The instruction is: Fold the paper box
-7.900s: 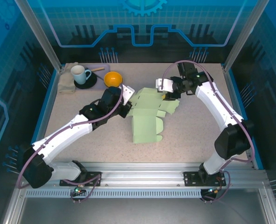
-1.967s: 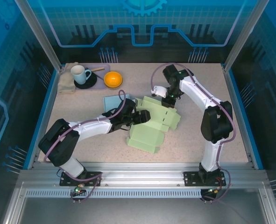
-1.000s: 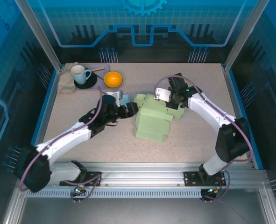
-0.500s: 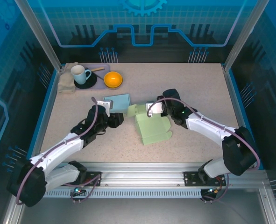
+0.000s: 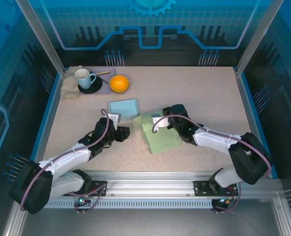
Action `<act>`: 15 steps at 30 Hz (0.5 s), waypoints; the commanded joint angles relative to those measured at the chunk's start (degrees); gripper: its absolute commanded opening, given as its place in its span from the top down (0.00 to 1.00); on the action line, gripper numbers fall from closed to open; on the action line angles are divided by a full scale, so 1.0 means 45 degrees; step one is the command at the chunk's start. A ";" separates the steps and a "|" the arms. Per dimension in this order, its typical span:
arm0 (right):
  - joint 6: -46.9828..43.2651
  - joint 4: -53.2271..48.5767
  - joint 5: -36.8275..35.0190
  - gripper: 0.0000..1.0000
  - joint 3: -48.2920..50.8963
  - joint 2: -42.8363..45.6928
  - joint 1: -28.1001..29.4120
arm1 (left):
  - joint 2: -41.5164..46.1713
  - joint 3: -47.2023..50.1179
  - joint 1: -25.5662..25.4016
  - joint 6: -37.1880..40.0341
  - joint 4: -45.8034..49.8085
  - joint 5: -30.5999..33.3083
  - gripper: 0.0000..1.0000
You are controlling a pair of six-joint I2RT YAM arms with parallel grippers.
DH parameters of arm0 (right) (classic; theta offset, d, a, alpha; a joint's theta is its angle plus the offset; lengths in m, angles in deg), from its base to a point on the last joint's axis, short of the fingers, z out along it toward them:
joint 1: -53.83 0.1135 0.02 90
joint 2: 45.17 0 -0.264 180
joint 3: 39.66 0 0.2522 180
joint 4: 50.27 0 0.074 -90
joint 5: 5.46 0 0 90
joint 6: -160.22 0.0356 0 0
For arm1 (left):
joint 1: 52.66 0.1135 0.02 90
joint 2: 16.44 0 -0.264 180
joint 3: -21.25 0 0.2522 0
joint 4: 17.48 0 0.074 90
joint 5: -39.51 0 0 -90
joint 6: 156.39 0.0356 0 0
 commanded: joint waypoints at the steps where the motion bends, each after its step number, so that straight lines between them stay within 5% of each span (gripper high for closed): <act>1: 0.0086 0.0727 -0.0147 1.00 0.0179 -0.0260 0.0153 | -0.0704 -0.0644 -0.0142 0.0565 -0.0430 -0.0215 0.48; 15: -0.0461 0.3483 -0.0763 1.00 0.0934 -0.2053 0.0092 | -0.3021 -0.2031 -0.0319 0.0796 -0.0987 -0.0824 0.49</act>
